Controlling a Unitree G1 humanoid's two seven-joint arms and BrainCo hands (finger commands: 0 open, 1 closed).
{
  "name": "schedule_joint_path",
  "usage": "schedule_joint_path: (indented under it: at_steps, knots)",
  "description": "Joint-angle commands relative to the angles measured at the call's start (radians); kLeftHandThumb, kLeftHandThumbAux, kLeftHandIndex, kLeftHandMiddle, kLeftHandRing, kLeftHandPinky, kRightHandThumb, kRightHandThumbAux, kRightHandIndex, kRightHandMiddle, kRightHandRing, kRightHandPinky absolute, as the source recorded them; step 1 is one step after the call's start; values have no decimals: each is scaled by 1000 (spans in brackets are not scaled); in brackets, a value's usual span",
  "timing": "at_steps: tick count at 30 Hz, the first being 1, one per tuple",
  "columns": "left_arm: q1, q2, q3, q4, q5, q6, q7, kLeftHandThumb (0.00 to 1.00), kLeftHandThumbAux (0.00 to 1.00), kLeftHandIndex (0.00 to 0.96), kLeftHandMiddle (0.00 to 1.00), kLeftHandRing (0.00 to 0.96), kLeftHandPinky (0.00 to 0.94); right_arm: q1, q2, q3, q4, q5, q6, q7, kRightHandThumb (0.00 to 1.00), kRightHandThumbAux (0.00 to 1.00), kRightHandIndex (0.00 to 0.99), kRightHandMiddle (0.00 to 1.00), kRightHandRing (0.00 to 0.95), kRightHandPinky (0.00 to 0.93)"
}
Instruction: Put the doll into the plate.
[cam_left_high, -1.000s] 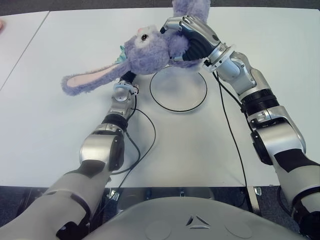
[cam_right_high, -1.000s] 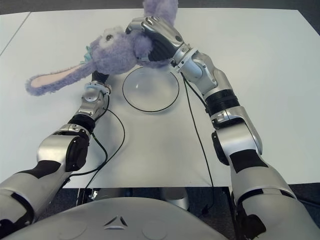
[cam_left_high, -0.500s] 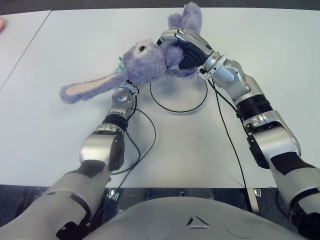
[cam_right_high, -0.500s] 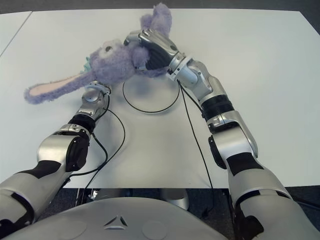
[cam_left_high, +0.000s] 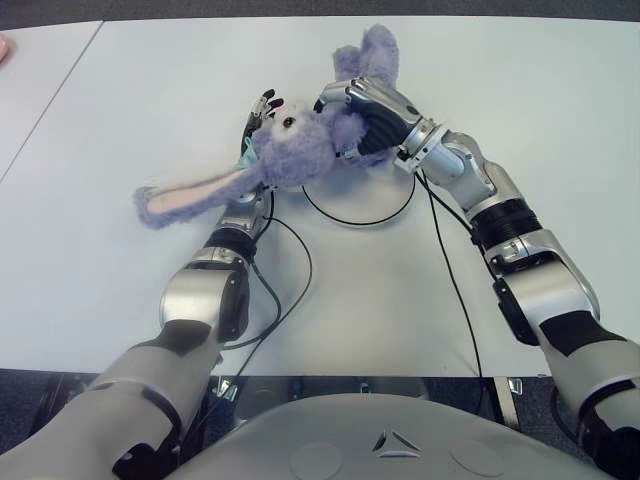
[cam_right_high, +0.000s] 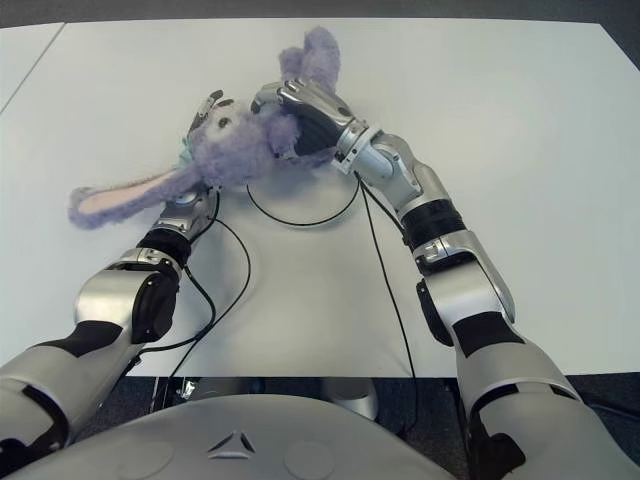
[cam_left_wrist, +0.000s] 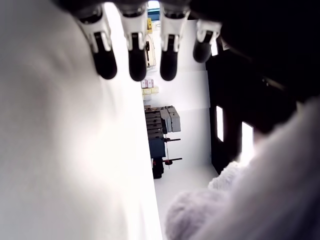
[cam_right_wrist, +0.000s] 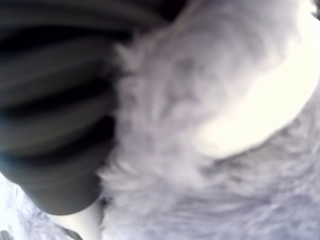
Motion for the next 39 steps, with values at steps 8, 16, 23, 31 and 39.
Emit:
schedule_joint_path:
  at_steps: [8,16,23,31,39]
  knots:
    - [231,-68,0,158,10,198,4,0,461,80,167,158,162,49,-8,47,-7,-88,46,-18,129,943,802,872,854,856]
    - [230,-69,0,158,10,201,3,0,471,81,162,153,153,52,-10,53,-14,-106,77,-33,136,945,814,886,867,872]
    - [229,-69,-4,158,14,199,5,0,495,101,163,155,155,52,-10,61,-20,-132,121,-36,159,926,791,890,878,885]
    - [230,-70,-4,158,14,199,9,0,500,98,155,149,140,44,-15,77,-22,-179,140,-71,180,767,576,807,816,815]
    - [229,-71,-8,158,19,198,17,0,496,98,160,154,142,42,-15,83,-17,-207,153,-115,158,556,253,531,602,598]
